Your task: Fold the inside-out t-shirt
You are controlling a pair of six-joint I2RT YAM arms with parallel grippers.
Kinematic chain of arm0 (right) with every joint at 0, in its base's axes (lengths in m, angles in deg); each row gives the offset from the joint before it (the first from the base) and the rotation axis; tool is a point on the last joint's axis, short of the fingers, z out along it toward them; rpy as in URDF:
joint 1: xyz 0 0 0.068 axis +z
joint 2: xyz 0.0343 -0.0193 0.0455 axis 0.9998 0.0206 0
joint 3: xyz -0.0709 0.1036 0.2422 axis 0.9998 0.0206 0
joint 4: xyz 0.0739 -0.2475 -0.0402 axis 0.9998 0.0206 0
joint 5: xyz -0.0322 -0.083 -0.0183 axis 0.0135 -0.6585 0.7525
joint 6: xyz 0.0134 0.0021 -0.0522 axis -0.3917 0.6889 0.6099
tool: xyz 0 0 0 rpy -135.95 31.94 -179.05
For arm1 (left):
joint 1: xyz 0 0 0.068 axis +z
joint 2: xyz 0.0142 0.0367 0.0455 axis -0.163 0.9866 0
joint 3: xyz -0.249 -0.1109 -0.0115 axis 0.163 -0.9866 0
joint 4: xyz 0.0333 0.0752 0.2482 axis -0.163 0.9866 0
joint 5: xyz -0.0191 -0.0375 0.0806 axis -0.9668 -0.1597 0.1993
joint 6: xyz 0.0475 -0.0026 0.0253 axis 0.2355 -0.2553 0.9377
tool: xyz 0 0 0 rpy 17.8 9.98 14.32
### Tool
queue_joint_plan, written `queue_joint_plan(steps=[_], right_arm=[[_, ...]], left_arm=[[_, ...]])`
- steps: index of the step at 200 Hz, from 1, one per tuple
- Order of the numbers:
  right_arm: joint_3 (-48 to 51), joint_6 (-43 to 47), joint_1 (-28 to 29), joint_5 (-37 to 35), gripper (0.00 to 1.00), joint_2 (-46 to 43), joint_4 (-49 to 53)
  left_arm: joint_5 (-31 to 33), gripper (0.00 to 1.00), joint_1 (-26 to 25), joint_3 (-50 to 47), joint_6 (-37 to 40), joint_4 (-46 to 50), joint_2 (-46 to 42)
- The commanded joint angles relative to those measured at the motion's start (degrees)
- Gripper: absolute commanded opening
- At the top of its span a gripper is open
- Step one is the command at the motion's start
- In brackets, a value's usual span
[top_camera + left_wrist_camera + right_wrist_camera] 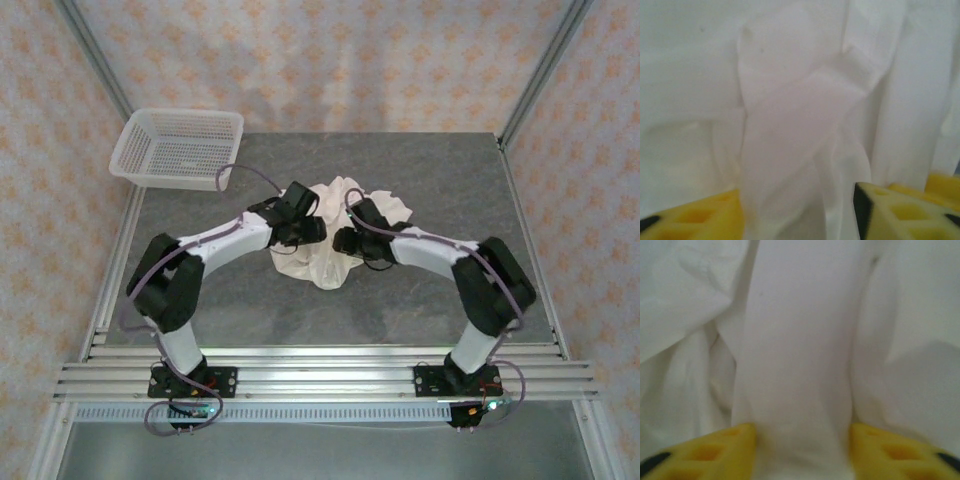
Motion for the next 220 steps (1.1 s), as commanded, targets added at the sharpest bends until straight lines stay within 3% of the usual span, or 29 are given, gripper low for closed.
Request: queue_joint_plan(steps=[1, 8, 26, 74, 114, 133, 167, 191, 220], right_arm=[[-4.44, -1.6, -0.61, -0.12, 0.07, 1.55, 3.52], [-4.01, -2.16, -1.1, -1.69, 0.0, 0.37, 4.31], [0.03, -3.46, -3.47, -4.75, 0.0, -6.55, 5.16], [9.26, -4.02, -12.47, -6.87, 0.0, -34.85, 14.26], [4.32, -1.66, -15.45, -5.32, 0.0, -51.34, 19.83], [-1.0, 0.44, -15.49, 0.62, 0.0, -53.45, 18.3], [-12.44, 3.83, -15.39, 13.01, 0.0, -49.24, 20.12], [-14.61, 5.08, -15.41, 12.48, 0.0, -49.94, 16.82], [-13.77, 4.81, -15.41, 11.47, 0.0, -49.82, 13.72]], left_arm=[[-0.8, 0.16, 2.24, 0.44, -3.34, -3.0, 1.0], [-1.09, 0.0, 3.02, -0.36, -3.46, -3.12, -0.18], [-0.54, 0.0, 5.77, -1.96, -1.8, -0.78, -6.35], [-0.24, 0.0, 17.38, -2.89, 2.86, 11.25, -26.86], [-3.2, 0.0, 21.6, 0.05, 6.73, 17.3, -36.07], [-5.36, 0.0, 21.58, 0.68, 8.71, 16.41, -39.42], [-7.61, 0.0, 21.57, 2.82, 9.66, 15.74, -44.2], [-6.9, 0.0, 21.6, 1.6, 12.05, 10.6, -50.69], [-7.63, 0.0, 21.6, 4.93, 17.01, 11.57, -52.38]])
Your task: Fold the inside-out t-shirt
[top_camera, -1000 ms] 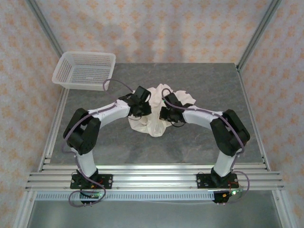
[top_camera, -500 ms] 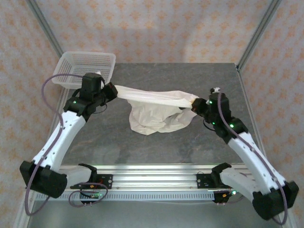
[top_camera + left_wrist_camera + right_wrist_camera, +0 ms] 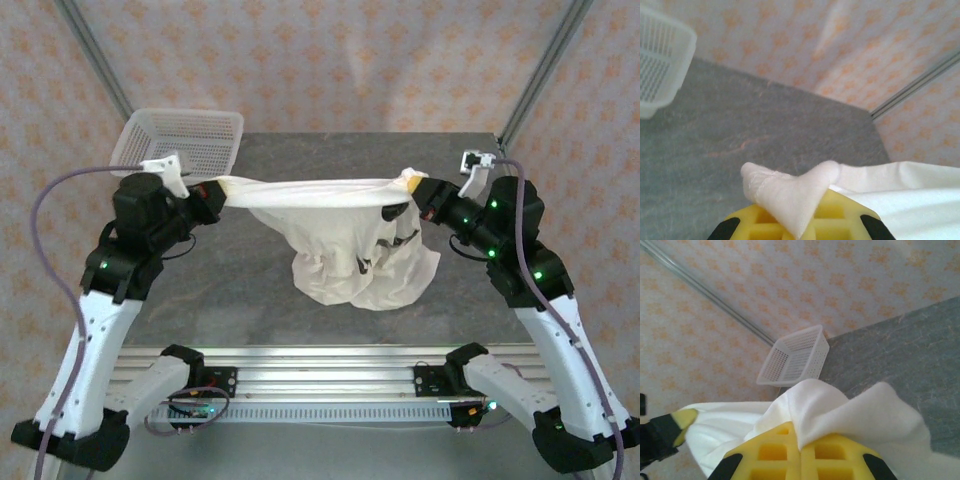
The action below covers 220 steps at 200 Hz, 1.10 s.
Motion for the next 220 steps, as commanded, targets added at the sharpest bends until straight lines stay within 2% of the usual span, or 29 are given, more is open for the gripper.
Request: queue_joint_plan(steps=[1, 24, 53, 69, 82, 112, 134, 149, 166, 190, 203, 220], right_arm=[[-1.03, 1.55, -0.95, -0.57, 0.0, -0.5, -3.65], [-0.5, 0.06, -0.95, 2.42, 0.0, -0.88, -6.86], [-3.33, 3.8, -0.99, -0.54, 0.0, -2.82, -13.07], [-6.47, 5.63, -1.0, -1.87, 0.0, -2.11, -19.23], [-12.43, 6.49, -0.91, -2.81, 0.0, 1.22, -20.28], [-29.28, 6.02, -0.95, -0.66, 0.0, 11.82, -14.93], [-34.53, 7.43, -0.93, 1.77, 0.0, 14.61, -11.78], [-37.8, 8.98, -0.92, 1.2, 0.0, 15.99, -5.75], [-43.55, 9.57, -1.0, 3.74, 0.0, 20.25, 5.34], [-45.83, 8.02, -0.95, 4.41, 0.0, 27.51, 16.13], [-44.4, 8.57, -1.0, 3.63, 0.0, 32.98, 19.85], [-39.17, 9.88, -0.98, 4.25, 0.0, 40.51, 19.43]], left_arm=[[1.41, 0.0, 1.08, 3.36, 6.04, -1.41, -1.33], [-1.16, 0.0, 1.07, 2.56, 6.97, -5.14, -4.62], [4.65, 0.0, 1.08, 2.18, 7.98, -7.13, -8.3], [5.01, 0.0, 1.08, 3.97, 8.28, -8.21, -7.91], [5.24, 0.0, 1.07, 8.01, 8.46, -6.99, -5.31], [5.5, 0.0, 1.07, 20.57, 9.34, -1.5, 1.85], [4.86, 0.0, 1.07, 22.79, 8.74, -2.12, 2.63], [4.68, 0.0, 1.08, 23.2, 7.82, 0.22, 3.18], [4.04, 0.0, 1.07, 21.18, 5.67, 1.91, 2.52], [2.98, 0.0, 1.07, 12.16, 1.95, -1.58, -1.2], [4.8, 0.0, 1.11, 8.41, 0.46, 0.07, -1.9], [8.7, 0.0, 1.07, 2.85, -1.72, 3.31, -2.35]])
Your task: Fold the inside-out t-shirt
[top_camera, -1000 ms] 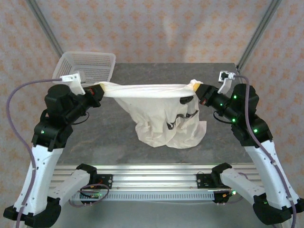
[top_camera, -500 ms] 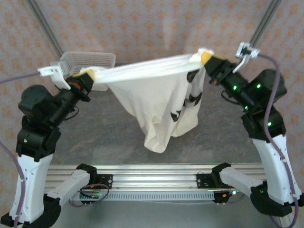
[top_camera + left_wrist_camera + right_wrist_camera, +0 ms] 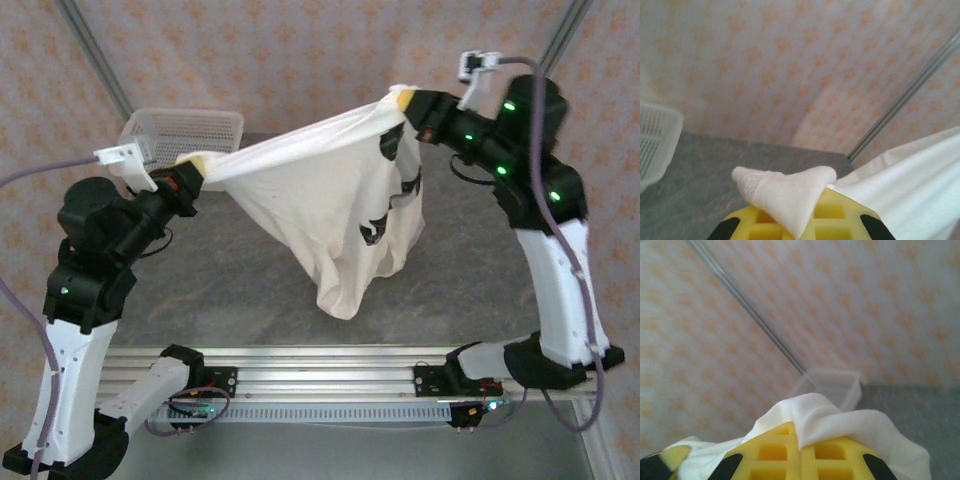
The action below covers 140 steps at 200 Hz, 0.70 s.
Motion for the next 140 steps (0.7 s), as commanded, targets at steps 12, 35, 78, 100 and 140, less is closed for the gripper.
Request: queue_joint_plan(steps=[12, 35, 78, 100, 140], right_arm=[[9.08, 2.08, -0.82, -0.88, 0.11, 15.02, 4.53], [9.28, 4.45, -0.84, -5.97, 0.45, 23.52, 4.92], [24.28, 9.67, 1.86, -7.93, 0.66, 14.12, 1.66], [40.83, 14.81, 8.77, -9.03, 0.73, 2.49, -4.42], [64.86, 26.94, 22.84, -15.6, 0.77, -6.41, -18.56]], left_arm=[[8.51, 0.0, 1.03, -10.65, -5.03, 4.98, -0.93], [13.58, 0.0, 1.12, -17.9, -5.52, 4.84, 0.9], [21.04, 0.0, 1.85, -18.17, -1.75, 5.56, 16.09], [24.39, 0.0, 5.04, -17.12, -2.1, 2.72, 23.04], [18.82, 0.14, 16.36, -8.77, -11.86, 3.39, 32.23]])
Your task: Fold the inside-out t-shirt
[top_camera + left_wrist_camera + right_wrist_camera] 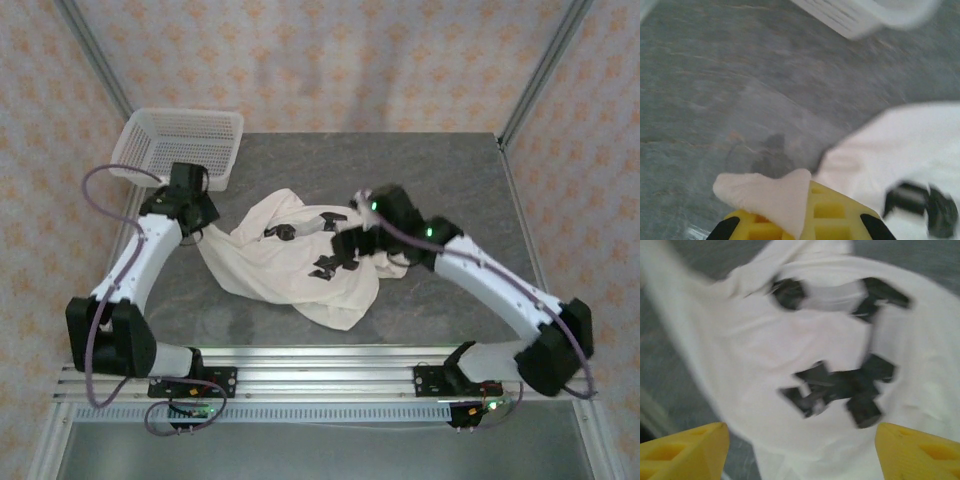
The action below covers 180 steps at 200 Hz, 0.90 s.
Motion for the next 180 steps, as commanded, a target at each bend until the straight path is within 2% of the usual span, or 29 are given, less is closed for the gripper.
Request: queue_joint_plan(steps=[1, 18, 26, 33, 47, 57, 74, 83, 92, 104, 114, 135, 150, 164, 180], right_arm=[[11.2, 11.29, 3.8, -6.07, 0.78, 0.43, -10.15], [15.48, 18.19, 6.36, -10.0, 0.8, 1.7, -12.99], [15.41, 18.31, 6.49, -11.35, 0.81, 3.22, -12.46], [14.67, 18.08, 6.49, -11.72, 0.81, 4.83, -11.13], [12.68, 18.0, 6.62, -9.61, 0.8, 8.42, -7.8], [12.44, 17.41, 6.66, -7.57, 0.78, 11.04, -7.6], [11.38, 16.09, 6.87, -3.33, 0.72, 15.62, -7.83], [10.03, 15.56, 6.9, -2.13, 0.64, 17.62, -7.37], [8.82, 14.87, 6.92, -1.51, 0.52, 18.75, -6.98], [7.36, 13.01, 6.91, -1.96, 0.18, 19.16, -6.83], [6.64, 12.01, 6.91, -0.01, 0.0, 17.86, -6.65], [6.09, 10.21, 6.39, 8.36, 0.0, 12.49, -7.82], [5.41, 7.56, 4.11, 16.0, 0.0, 10.01, -9.22], [3.19, 5.84, 1.65, 20.7, 0.0, 10.16, -7.56], [-0.23, 4.8, -0.81, 21.83, 0.0, 11.99, -3.21]], left_arm=[[0.61, 0.16, 4.52, 6.42, -6.11, -1.36, 1.88], [-2.42, 0.41, 4.93, 9.13, -6.4, -1.64, 3.13], [-4.89, 0.5, 4.91, 9.52, -6.15, -2.16, 2.37], [-6.88, 0.53, 4.92, 8.69, -6.36, -2.91, 0.83], [-10.67, 0.74, 4.93, 5.18, -6.74, -5.5, -4.59], [-13.33, 0.82, 4.85, 2.22, -6.94, -6.85, -8.82], [-18.72, 0.85, 3.69, -1.45, -5.7, -7.5, -15.32], [-20.46, 0.99, 1.95, -2.47, -3.96, -6.31, -18.07], [-21.76, 1.0, -0.27, -2.84, -1.51, -4.5, -20.34], [-22.65, 1.0, -3.97, -3.68, 2.49, -1.77, -23.36], [-23.64, 0.99, -6.95, -5.21, 5.16, -0.21, -26.01], [-24.29, 0.87, -13.19, -11.89, 6.71, 0.73, -31.81], [-24.26, 0.78, -18.52, -18.36, 5.39, -3.08, -35.99], [-20.99, 0.77, -25.8, -24.22, 4.91, -8.09, -38.61], [-13.75, 0.8, -34.77, -27.27, 7.19, -11.22, -38.24]])
